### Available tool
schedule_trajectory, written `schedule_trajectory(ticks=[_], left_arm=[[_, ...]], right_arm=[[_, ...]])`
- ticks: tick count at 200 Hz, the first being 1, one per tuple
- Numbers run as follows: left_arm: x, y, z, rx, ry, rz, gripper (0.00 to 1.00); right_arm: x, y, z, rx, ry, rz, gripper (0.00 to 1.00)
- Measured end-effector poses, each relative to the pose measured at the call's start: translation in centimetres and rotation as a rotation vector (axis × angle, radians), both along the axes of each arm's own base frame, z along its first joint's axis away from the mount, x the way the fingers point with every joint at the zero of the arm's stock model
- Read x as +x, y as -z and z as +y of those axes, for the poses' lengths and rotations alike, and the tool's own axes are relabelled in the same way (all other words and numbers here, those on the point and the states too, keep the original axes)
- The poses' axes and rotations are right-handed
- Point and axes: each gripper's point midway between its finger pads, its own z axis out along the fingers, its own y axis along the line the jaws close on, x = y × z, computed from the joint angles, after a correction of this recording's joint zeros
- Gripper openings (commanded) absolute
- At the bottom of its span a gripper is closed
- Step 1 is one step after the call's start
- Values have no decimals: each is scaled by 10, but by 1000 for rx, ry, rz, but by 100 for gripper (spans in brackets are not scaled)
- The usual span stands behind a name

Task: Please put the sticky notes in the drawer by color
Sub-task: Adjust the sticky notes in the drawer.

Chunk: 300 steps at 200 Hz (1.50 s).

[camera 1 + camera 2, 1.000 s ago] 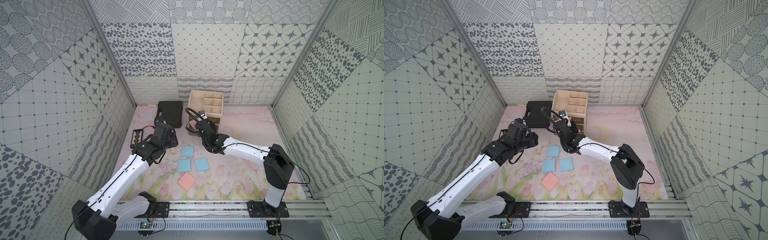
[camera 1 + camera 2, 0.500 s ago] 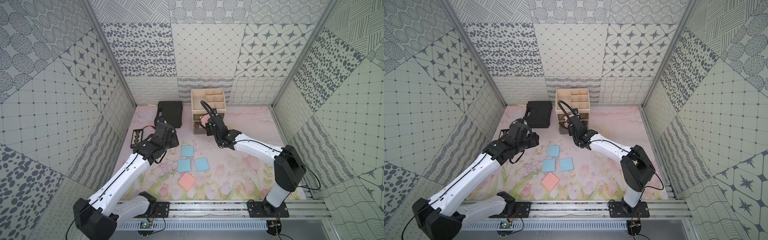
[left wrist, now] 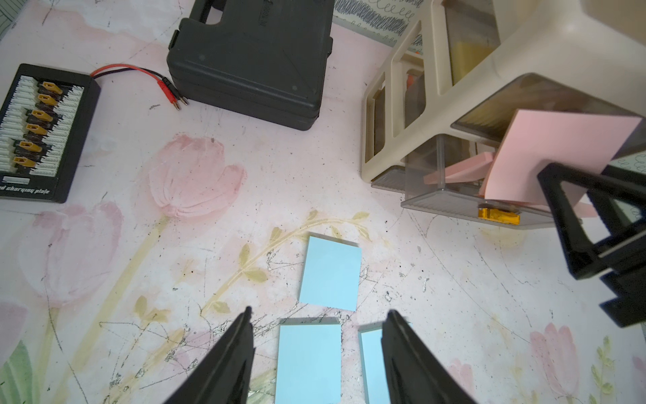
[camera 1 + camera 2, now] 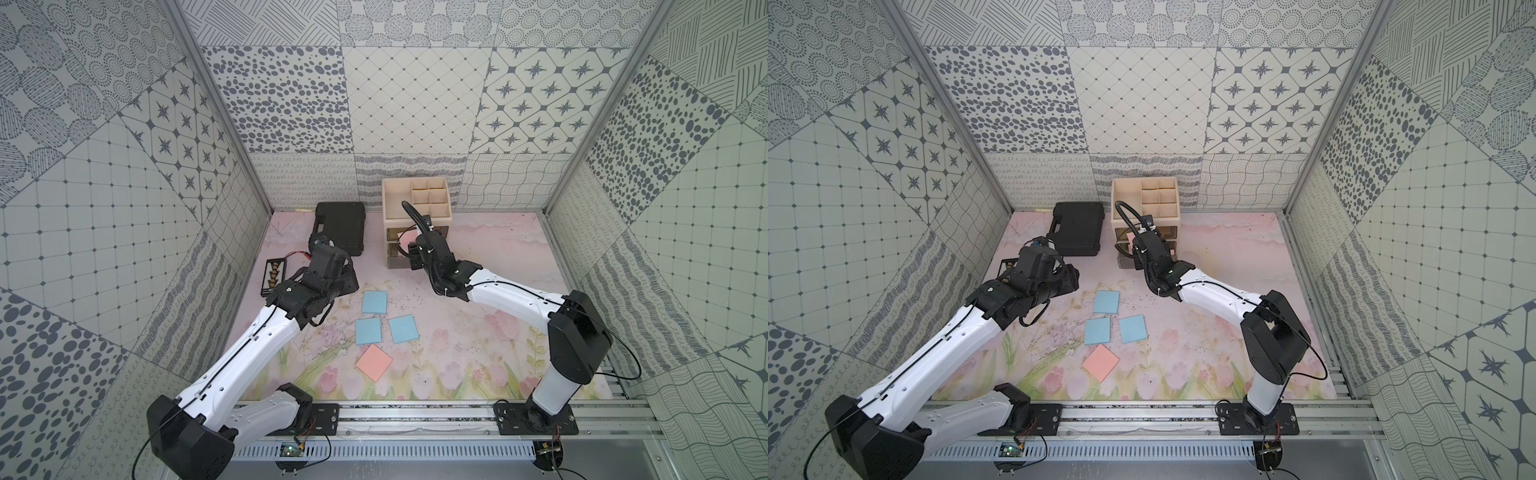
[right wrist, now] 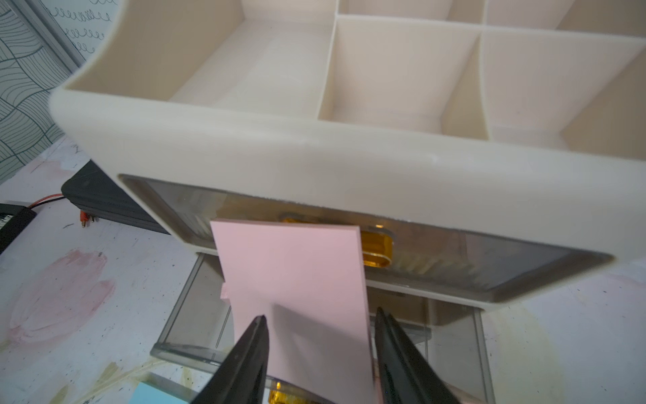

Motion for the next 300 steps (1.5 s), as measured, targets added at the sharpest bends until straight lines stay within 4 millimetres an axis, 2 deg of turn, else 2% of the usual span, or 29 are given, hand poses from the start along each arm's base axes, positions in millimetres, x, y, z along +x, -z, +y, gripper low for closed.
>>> schedule_trajectory(ticks=[24, 56, 73, 138, 184, 234, 254, 271, 294, 300], left_arm=[[0, 0, 0, 0, 0, 0, 62], [1, 1, 0, 1, 0, 3, 62], [1, 1, 0, 2, 0, 3, 62], [2, 3, -1, 5, 0, 10, 62], [2, 3, -1, 6, 0, 11, 62], [3, 6, -2, 9, 0, 19, 62], [3, 6, -2, 9, -1, 19, 62], [3, 5, -1, 8, -1, 17, 62], [2, 2, -1, 3, -1, 7, 62], [2, -1, -1, 1, -1, 2, 62]], right_arm=[[5, -3, 5, 15, -6, -30, 50], [10, 12, 12, -5, -16, -21, 50], [9, 15, 11, -19, -16, -10, 46], [-7, -12, -8, -9, 9, -54, 40], [-8, -16, -8, -11, 10, -54, 40], [-11, -34, -1, -1, -36, -66, 41], [-17, -40, 1, 12, -45, -61, 44], [-32, -48, -3, 17, -37, -50, 46], [-59, -67, -12, 78, -22, -8, 67], [-65, -70, -13, 93, -22, 7, 74]])
